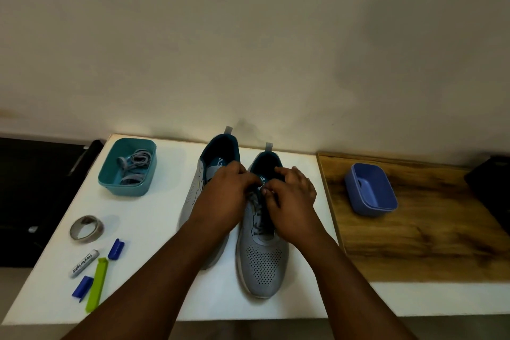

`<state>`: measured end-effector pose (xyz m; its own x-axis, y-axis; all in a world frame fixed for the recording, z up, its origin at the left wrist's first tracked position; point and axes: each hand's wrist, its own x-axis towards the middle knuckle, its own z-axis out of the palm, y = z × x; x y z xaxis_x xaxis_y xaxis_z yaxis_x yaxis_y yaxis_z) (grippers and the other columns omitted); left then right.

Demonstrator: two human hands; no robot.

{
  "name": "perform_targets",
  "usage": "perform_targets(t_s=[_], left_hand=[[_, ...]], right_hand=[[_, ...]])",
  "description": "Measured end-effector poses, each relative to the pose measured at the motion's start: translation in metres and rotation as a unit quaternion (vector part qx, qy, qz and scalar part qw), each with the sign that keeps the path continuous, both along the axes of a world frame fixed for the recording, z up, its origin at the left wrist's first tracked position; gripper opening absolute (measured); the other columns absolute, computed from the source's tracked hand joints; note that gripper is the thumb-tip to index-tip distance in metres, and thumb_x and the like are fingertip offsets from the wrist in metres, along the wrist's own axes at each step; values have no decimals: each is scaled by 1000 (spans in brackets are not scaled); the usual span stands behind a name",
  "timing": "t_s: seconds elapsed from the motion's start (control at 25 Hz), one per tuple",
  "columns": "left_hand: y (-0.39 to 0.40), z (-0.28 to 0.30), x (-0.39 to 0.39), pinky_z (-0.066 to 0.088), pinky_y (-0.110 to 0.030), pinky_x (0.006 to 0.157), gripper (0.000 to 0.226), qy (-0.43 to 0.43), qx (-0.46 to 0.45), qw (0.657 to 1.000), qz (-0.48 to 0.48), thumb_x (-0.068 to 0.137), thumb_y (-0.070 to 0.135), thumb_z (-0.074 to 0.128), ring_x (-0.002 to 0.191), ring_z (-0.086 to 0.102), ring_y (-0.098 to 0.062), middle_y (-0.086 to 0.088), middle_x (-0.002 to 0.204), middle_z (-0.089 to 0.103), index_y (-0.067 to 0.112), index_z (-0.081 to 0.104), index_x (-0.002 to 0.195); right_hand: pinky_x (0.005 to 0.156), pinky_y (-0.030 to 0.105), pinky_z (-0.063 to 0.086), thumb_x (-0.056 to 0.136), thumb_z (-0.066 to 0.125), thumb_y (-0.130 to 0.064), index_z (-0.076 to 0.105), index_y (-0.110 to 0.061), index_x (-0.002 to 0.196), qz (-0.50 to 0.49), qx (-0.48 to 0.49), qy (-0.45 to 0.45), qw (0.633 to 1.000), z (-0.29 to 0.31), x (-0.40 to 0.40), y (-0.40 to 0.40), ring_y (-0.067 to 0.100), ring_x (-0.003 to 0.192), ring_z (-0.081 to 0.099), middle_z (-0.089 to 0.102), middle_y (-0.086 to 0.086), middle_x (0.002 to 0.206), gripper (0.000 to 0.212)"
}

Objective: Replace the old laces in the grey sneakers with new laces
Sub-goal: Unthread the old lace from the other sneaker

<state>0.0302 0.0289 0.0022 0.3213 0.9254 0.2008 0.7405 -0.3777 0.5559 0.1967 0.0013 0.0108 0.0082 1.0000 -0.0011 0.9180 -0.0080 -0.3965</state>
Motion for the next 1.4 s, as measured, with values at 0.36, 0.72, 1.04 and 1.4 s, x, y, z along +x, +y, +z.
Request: perform_targets(t_s=[0.36, 0.72, 1.04, 1.4], left_hand=[[0, -1, -3, 55, -44, 86, 28, -12, 19, 1000, 0, 92, 14, 66, 103, 61, -21, 0, 110, 63, 27, 73, 117], [5, -3, -10, 56, -39, 77, 23, -31, 27, 999, -13, 91, 13, 69, 96, 64, -20, 0, 105, 66, 24, 77, 110], [2, -4, -7, 55, -36, 82, 24, -27, 33, 999, -4, 93, 17, 68, 97, 63, -18, 1, 107, 66, 26, 76, 114], [3, -9, -10, 41, -24, 73, 21, -42, 14, 999, 1, 95, 17, 67, 94, 61, -15, 4, 104, 63, 26, 76, 112]], right_hand=[[117, 55, 25, 97, 56, -31, 68, -31, 121, -109, 117, -73, 985, 9, 6, -14, 31, 145, 32, 42, 6, 154, 26], [103, 51, 41, 99, 52, -25, 68, -20, 104, -186, 120, -32, 975, 3, 17, -4, 32, 120, 54, 55, 9, 131, 18], [124, 54, 0, 100, 57, -28, 64, -36, 130, -2, 37, -54, 998, 0, -7, -5, 30, 156, 9, 30, -1, 165, 32], [84, 50, 54, 89, 46, -39, 65, -30, 88, -275, 176, 100, 940, 10, 46, 1, 26, 94, 63, 66, 0, 101, 21]])
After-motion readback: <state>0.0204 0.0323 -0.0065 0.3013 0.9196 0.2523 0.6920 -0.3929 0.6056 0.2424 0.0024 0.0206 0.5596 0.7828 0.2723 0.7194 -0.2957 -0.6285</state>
